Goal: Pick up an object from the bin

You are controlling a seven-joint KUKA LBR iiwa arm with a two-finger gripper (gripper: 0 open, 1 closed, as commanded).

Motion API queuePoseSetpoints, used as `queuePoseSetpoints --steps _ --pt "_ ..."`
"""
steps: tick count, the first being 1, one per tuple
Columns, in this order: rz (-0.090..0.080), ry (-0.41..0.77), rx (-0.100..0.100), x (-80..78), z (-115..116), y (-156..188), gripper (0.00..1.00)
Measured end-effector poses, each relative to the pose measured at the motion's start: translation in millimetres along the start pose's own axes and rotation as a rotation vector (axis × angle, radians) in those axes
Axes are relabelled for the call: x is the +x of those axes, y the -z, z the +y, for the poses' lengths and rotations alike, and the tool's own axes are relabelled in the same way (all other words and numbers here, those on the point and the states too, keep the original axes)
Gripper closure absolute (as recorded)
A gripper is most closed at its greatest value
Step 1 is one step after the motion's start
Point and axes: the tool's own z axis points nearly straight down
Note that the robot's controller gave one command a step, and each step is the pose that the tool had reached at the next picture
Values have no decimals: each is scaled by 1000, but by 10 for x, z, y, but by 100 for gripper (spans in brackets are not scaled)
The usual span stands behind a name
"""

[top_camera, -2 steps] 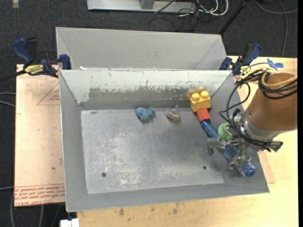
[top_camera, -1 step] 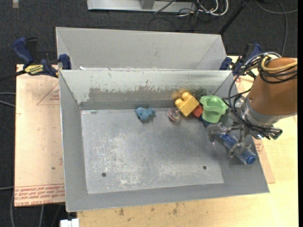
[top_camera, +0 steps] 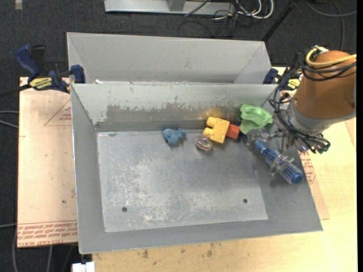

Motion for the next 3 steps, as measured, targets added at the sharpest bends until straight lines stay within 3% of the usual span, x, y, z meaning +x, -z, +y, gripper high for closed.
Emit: queuePoseSetpoints --steps 1,2,3 --pt "0 -122 1 -87 -69 30 0" --pt "23 -117 -26 -393 -155 -416 0" --pt "32 -130 -25 -473 -265 -301 0"
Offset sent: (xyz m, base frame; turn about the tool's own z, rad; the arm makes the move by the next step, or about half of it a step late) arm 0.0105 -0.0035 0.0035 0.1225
